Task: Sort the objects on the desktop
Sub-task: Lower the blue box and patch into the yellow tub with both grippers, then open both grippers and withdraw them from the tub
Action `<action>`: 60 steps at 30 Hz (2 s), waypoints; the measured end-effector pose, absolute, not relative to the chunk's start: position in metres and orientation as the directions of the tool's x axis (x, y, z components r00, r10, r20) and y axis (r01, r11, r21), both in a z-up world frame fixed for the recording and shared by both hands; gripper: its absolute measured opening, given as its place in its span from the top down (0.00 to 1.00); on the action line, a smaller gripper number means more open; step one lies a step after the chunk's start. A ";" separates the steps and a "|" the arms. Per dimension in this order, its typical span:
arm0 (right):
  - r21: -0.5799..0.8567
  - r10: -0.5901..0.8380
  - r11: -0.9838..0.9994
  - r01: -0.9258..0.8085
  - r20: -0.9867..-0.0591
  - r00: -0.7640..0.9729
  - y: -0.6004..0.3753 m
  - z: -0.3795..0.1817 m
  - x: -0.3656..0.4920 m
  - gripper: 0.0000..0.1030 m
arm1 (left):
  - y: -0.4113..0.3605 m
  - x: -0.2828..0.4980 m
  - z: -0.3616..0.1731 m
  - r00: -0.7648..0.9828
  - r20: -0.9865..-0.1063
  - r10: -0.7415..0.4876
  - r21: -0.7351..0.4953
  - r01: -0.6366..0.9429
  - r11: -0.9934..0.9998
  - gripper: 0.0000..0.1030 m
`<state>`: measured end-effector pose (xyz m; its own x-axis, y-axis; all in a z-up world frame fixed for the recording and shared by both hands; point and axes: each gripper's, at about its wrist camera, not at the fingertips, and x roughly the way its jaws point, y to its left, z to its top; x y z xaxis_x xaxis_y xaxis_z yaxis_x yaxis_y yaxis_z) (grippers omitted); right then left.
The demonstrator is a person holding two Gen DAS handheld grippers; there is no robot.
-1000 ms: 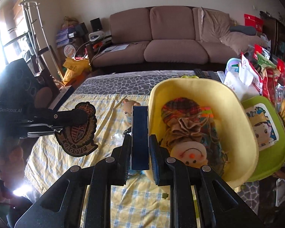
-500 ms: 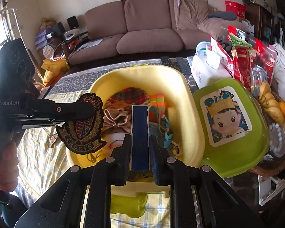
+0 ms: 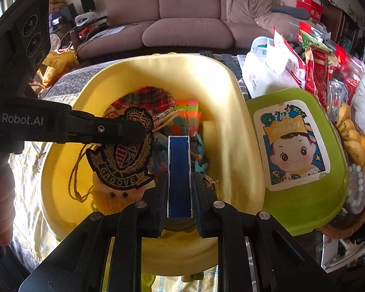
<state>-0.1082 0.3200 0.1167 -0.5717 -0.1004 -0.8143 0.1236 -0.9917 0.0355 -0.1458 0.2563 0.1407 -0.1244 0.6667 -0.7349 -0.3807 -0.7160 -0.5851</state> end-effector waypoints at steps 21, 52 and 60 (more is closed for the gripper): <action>0.042 -0.098 -0.993 0.106 -0.797 -0.596 0.318 0.154 -0.084 0.70 | 0.228 -0.129 0.172 -0.164 -0.720 0.675 -0.588 -0.373 -0.718 0.56; 0.038 -0.077 -0.996 0.077 -0.792 -0.605 0.243 0.166 -0.038 0.00 | 0.068 -0.046 0.181 -0.349 -0.802 0.485 -0.405 -0.278 -0.871 0.00; 0.027 -0.093 -0.993 0.118 -0.794 -0.600 0.211 0.169 -0.027 0.00 | 0.026 -0.026 0.179 -0.382 -0.811 0.444 -0.368 -0.257 -0.894 0.00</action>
